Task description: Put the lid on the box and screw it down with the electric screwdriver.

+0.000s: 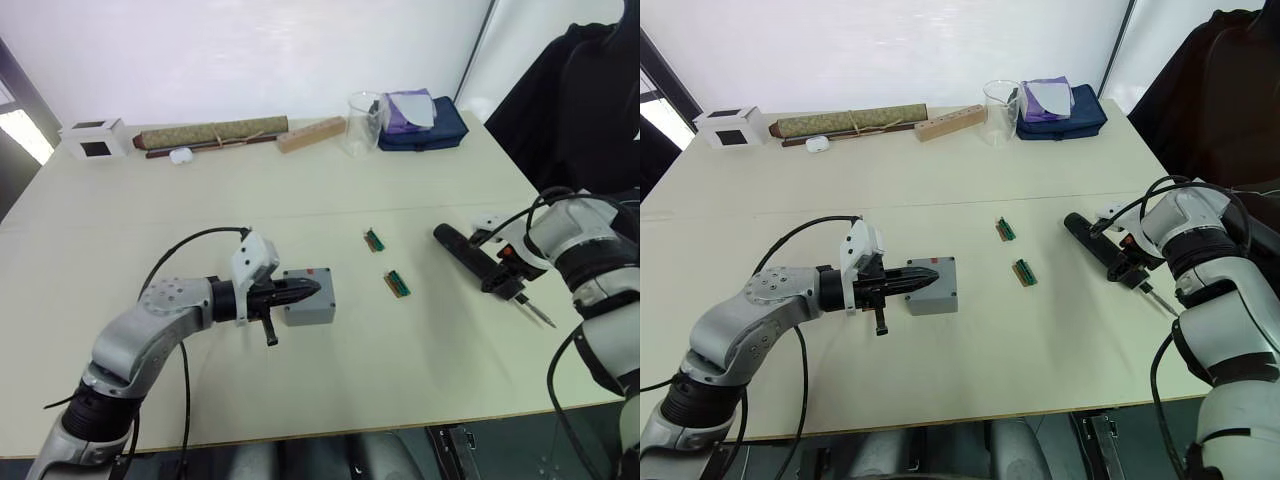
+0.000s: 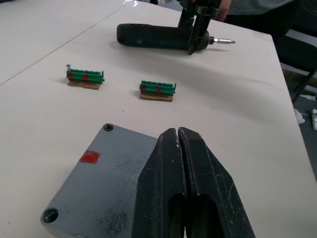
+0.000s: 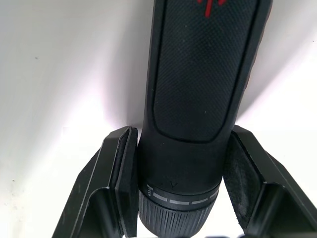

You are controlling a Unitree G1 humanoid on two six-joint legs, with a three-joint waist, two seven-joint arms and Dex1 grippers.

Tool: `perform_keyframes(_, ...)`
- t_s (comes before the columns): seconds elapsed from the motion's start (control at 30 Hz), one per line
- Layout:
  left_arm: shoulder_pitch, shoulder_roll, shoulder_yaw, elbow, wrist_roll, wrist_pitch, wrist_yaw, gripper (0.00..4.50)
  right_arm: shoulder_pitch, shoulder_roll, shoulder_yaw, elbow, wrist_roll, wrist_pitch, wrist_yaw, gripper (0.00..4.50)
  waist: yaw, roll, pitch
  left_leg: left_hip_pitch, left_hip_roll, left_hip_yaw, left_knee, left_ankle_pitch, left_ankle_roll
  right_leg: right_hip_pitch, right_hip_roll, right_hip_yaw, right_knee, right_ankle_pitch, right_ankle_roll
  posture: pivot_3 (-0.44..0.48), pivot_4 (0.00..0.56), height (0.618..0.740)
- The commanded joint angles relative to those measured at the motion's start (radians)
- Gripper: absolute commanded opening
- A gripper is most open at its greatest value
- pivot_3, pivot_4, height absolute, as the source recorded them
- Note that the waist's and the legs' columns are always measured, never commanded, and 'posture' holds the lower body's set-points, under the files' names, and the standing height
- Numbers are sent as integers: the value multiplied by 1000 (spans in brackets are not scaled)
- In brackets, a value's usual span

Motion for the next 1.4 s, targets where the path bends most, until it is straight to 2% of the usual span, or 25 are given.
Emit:
perform_keyframes(0.03,-13,-3,3,-20,2,-12,1,0,-5,41,-21,68,-1,-28,15,2023,-1,-1,0,0,0,0,0,0,0,0,0,0,0,0,0,0,150,740)
perform_keyframes(0.1,-13,1,7,-8,5,-18,-7,0,-39,57,-51,106,4,-31,-4,2023,-1,-1,0,0,0,0,0,0,0,0,0,0,0,0,0,0,150,740)
perform_keyframes(0.2,-23,19,26,23,5,-22,-26,0,-197,73,-239,208,101,24,-132,2023,-18,1,1,0,0,1,0,0,0,0,0,1,0,0,0,0,150,740)
perform_keyframes(0.27,-34,28,52,52,-6,-20,-36,0,-286,68,-390,245,200,117,-182,2023,-26,12,8,0,0,2,0,0,0,-1,-1,2,0,0,0,0,150,740)
perform_keyframes(0.37,-50,41,83,90,-24,-20,-55,0,-295,60,-564,172,337,183,-195,2023,-23,14,9,-5,-2,4,-1,0,0,-10,-1,4,6,0,0,0,150,740)
perform_keyframes(0.47,-77,49,121,128,-49,-5,-73,0,-191,85,-814,-137,527,309,-248,2023,-17,14,9,-7,-1,1,-5,0,0,-12,1,2,5,-1,-2,0,150,740)
perform_keyframes(0.57,-96,71,120,161,-38,1,-97,0,-18,265,-1103,-601,678,401,-441,2023,-14,14,8,-12,-1,-1,-5,0,0,-15,0,1,4,-1,-1,0,150,740)
perform_keyframes(0.63,-105,89,110,181,-26,-3,-114,0,80,432,-1199,-868,746,306,-570,2023,-17,14,8,-17,-1,-2,-2,0,0,-18,0,0,4,-1,-1,0,150,740)
perform_keyframes(0.73,-120,108,88,199,-5,-7,-134,0,206,588,-1170,-1121,798,242,-671,2023,-14,15,8,-21,-1,-2,-1,1,-1,-23,-2,0,8,-1,-1,0,150,740)
perform_keyframes(0.83,-127,119,78,211,8,-12,-148,0,284,672,-1115,-1235,840,199,-731,2023,-6,15,8,-21,-2,-2,-1,2,-3,-25,-3,0,10,-1,-1,0,150,740)
perform_keyframes(0.93,-142,109,37,204,35,-9,-150,0,406,738,-977,-1336,812,95,-771,2023,-5,14,8,-20,-3,-1,0,2,-3,-23,-3,1,11,-1,0,0,150,740)
perform_keyframes(1.13,-133,80,-29,211,95,-48,-152,0,536,723,-794,-1408,801,-19,-787,2023,-10,14,8,-19,-3,-1,-1,2,-3,-24,-2,1,11,-1,0,0,150,740)
perform_keyframes(1.27,-134,85,-104,242,190,-103,-163,0,572,703,-713,-1406,784,-75,-807,2023,-9,14,8,-19,-2,-1,-1,2,-3,-24,-2,1,11,-1,0,0,150,740)
perform_keyframes(1.4,-137,64,-110,262,206,-120,-164,0,590,672,-647,-1379,744,-138,-818,2023,-8,14,8,-18,-3,-1,-1,2,-3,-22,-2,1,11,-1,0,0,150,740)
